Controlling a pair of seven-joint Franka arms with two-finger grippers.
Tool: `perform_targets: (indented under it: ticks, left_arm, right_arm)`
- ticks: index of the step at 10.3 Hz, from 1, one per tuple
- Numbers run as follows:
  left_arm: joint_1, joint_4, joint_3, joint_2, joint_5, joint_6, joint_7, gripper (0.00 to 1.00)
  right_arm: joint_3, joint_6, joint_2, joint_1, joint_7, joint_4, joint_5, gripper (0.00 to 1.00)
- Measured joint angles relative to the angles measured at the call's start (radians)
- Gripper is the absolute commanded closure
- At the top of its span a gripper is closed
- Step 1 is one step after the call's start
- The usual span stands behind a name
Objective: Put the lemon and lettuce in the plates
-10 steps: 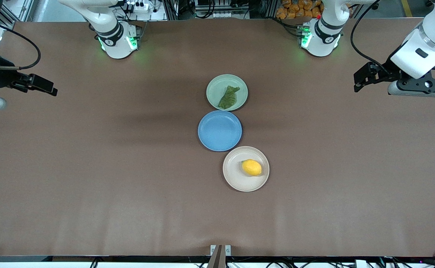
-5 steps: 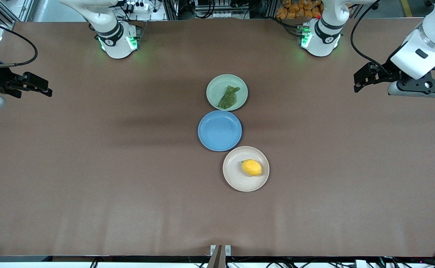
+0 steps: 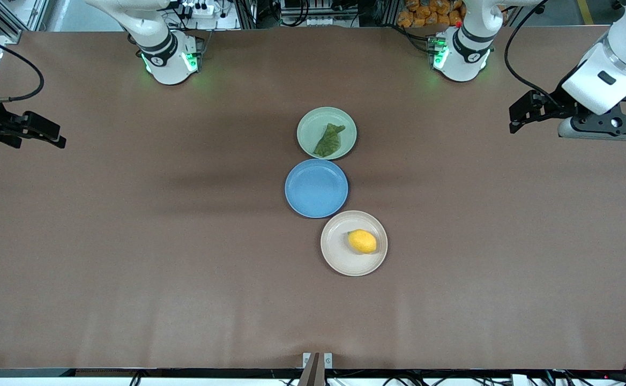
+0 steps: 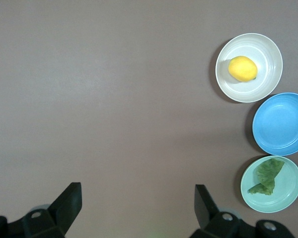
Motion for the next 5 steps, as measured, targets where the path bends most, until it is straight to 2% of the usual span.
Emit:
perform_targets:
  ticks: [5]
  left_arm:
    - [0.0, 0.0, 0.0, 0.0, 0.0, 0.0, 0.0, 0.0]
  right_arm:
    - [0.003, 0.001, 0.0, 0.0, 0.041, 0.0, 0.0, 0.0]
